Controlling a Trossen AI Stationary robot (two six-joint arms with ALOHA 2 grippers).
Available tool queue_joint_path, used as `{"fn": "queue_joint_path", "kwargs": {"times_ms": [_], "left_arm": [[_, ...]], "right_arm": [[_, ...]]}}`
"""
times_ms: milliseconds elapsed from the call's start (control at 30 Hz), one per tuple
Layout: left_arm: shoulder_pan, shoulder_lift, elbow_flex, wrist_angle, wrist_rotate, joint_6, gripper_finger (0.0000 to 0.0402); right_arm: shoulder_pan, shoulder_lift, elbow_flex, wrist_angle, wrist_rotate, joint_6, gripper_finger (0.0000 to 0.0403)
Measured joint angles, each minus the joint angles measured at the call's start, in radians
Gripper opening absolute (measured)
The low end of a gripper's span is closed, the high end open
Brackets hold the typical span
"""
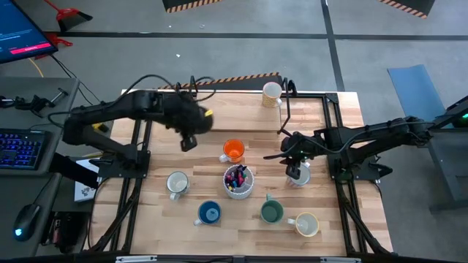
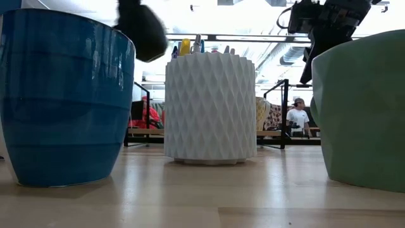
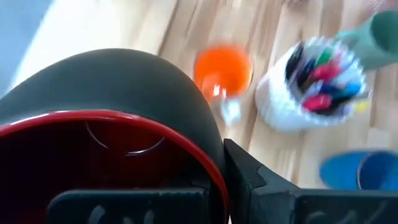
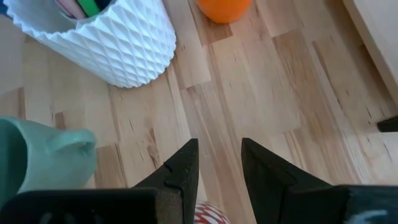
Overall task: Place coffee mugs
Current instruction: Put the black mug on the shelf
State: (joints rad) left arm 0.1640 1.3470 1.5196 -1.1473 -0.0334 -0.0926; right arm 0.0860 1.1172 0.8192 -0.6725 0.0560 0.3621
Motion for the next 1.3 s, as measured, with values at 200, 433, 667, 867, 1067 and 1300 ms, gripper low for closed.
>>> {"fn": "queue_joint_path", "kwargs": {"times_ms": [200,433,667,867,1067,1300], "left_arm": [[0.09,0.212,0.209,-0.034,0.002,0.18,0.0005],[0.225,0.45,0.356,-0.188,-0.001,0.323,0.0005],[0.381,0.574,0.392,-0.19,0.133,0.443,0.0005],[0.488,0.637,0.414,-0.188,0.177,0.472,0.0005],[0.564,0.675,0.417,-0.2,0.176,0.481,0.0005],[0.59,0.686,0.413,-0.194,0.181,0.49,0.0005]], "right_arm": [[0.0,0.0,0.0,0.004,-0.002,0.044,0.0101],[0.0,0.0,0.0,0.004,-0.003,0.057,0.0101],[0.0,0.0,0.0,0.004,-0.003,0.04,0.0101],[0.0,0.0,0.0,0.004,-0.003,0.04,0.0101],[0.0,0.0,0.0,0.004,-0.003,0.041,0.0101],[0.0,0.0,0.0,0.004,-0.003,0.038,0.0101]]}}
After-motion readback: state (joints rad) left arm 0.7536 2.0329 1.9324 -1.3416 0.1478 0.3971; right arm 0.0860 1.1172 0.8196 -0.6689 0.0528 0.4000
